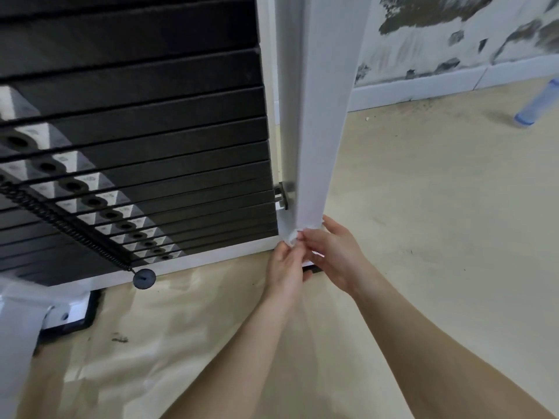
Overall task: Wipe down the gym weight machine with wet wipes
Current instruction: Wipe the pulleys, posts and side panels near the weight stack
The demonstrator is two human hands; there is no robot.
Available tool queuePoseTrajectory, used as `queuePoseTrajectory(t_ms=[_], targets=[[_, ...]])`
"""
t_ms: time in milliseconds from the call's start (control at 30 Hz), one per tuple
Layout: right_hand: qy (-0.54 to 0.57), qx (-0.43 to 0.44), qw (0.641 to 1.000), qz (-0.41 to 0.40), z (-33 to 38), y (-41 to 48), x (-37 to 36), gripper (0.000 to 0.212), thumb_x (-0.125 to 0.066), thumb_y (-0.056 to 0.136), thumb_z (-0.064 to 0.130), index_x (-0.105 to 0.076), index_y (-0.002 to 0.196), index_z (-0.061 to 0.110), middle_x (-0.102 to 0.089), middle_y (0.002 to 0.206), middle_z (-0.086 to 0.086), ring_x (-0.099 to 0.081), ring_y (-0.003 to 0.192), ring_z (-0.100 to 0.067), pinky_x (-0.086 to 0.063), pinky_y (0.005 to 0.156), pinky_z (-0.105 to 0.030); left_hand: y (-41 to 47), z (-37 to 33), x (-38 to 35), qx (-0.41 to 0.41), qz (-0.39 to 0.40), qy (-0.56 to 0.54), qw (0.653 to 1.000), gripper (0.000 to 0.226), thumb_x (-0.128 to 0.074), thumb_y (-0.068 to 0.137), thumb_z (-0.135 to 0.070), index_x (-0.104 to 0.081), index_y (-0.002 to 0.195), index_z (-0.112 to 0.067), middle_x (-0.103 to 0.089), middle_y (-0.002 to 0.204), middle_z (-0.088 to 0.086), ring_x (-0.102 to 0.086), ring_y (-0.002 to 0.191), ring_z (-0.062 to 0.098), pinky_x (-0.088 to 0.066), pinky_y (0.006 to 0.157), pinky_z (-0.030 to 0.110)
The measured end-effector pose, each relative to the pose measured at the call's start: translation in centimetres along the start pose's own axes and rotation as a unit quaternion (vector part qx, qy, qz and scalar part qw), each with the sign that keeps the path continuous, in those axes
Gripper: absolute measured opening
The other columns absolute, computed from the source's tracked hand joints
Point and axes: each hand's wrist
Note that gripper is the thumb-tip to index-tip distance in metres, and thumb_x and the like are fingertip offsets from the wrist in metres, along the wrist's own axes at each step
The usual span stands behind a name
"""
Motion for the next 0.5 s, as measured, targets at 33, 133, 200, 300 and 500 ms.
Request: queuePoseTrajectory(t_ms=[33,133,200,300,500], targets=[[-0.064,0.012,0.998,-0.011,0.0,0.2,0.2,0.025,-0.06,0.086,0.0,-0.065,0.109,0.008,-0.067,0.086,-0.009,-0.063,0.075,-0.02,-0.049,0.061,-0.024,-0.2,-0.4,0.1,-0.004,-0.015,-0.013,1.0,0.016,-0.052,0.099,-0.021,-0.067,0.093,-0.022,-0.071,0.09,-0.006,-0.066,0.087,0.01,-0.053,0.081,0.033],[-0.174,0.043,0.982,-0.052,0.2,0.6,0.3,0.032,-0.061,0.086,-0.001,-0.066,0.113,0.015,-0.066,0.08,0.001,-0.058,0.06,-0.001,-0.041,0.051,-0.011,-0.4,-1.6,0.4,-0.039,-0.046,-0.021,0.998,0.025,-0.054,0.098,-0.017,-0.068,0.08,-0.026,-0.07,0.08,-0.013,-0.064,0.077,-0.001,-0.054,0.07,0.021],[-0.192,0.07,0.976,-0.076,-0.2,0.5,0.3,0.039,-0.056,0.088,-0.005,-0.066,0.117,0.018,-0.059,0.067,0.008,-0.052,0.052,0.004,-0.039,0.048,-0.009,-0.5,-2.1,0.6,-0.054,-0.02,-0.014,0.998,0.03,-0.057,0.096,-0.01,-0.066,0.076,-0.03,-0.069,0.068,-0.022,-0.063,0.069,-0.008,-0.052,0.067,0.016],[-0.126,0.082,0.982,-0.118,-0.9,-0.1,-0.1,0.036,-0.054,0.086,-0.009,-0.071,0.11,0.012,-0.056,0.062,0.01,-0.049,0.046,0.002,-0.037,0.045,-0.01,-1.1,-2.2,0.3,-0.043,0.012,0.014,0.999,0.034,-0.052,0.096,-0.001,-0.064,0.082,-0.029,-0.068,0.07,-0.028,-0.062,0.068,-0.014,-0.051,0.073,0.016],[0.041,0.019,0.987,-0.152,-0.4,-1.3,0.6,0.015,-0.06,0.086,-0.002,-0.071,0.097,0.0,-0.07,0.079,-0.01,-0.059,0.06,-0.014,-0.039,0.052,-0.02,-1.5,-0.7,0.4,-0.051,0.0,0.072,0.996,0.028,-0.067,0.09,-0.021,-0.056,0.115,-0.029,-0.068,0.109,-0.001,-0.066,0.096,0.01,-0.055,0.088,0.035]])
Point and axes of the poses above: each hand's wrist, its own y-axis towards the middle knuckle, its own x-axis out of the back of the hand, z = x × y
